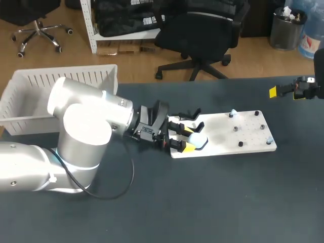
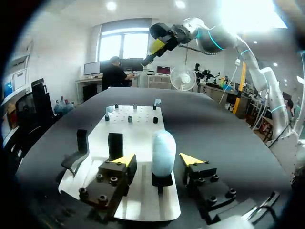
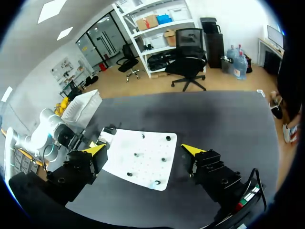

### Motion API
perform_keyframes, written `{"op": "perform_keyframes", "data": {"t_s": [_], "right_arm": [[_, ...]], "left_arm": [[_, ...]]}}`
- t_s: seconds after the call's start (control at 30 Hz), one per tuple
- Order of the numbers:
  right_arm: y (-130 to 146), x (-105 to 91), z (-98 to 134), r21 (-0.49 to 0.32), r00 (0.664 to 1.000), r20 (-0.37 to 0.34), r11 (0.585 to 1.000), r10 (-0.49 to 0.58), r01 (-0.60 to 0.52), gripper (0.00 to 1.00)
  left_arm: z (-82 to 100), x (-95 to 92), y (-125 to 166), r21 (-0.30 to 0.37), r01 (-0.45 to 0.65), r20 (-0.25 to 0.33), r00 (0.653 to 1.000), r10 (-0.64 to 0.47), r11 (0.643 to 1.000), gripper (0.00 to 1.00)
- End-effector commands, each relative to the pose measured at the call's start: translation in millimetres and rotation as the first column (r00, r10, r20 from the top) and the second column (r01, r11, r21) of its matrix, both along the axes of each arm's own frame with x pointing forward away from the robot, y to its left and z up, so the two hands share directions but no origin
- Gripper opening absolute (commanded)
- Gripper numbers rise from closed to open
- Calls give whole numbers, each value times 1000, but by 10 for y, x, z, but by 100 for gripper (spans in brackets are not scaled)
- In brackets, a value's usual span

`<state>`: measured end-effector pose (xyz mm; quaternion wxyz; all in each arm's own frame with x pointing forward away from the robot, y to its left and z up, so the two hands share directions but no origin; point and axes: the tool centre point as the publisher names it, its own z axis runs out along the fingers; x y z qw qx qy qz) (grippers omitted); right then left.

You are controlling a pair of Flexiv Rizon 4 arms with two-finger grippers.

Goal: Pick up each earbud case from the left stands, insert the matching earbuds, close the lid, and place the case in the box.

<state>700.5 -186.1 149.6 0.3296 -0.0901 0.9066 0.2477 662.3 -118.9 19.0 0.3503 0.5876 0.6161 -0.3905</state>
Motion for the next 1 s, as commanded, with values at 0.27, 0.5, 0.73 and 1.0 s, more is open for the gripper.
{"op": "perform_keyframes", "data": {"t_s": [0.27, 0.5, 0.73, 1.0], "right_arm": [[-5, 5, 0, 0, 1000, -1, 1000, 2, -2, 100], [-5, 5, 0, 0, 1000, -1, 1000, 2, -2, 100], [-5, 5, 0, 0, 1000, -1, 1000, 2, -2, 100], [-5, 5, 0, 0, 1000, -1, 1000, 2, -2, 100]], "left_arm": [[-23, 18, -29, -20, -2, 4, 1000, 2, 1000, 50], [-29, 21, -41, -20, 6, 2, 1000, -6, 1000, 49], [-36, -2, -55, -24, 14, 28, 1000, -14, 1000, 49], [-45, -11, -54, -27, 16, 34, 999, -15, 1000, 48]]}}
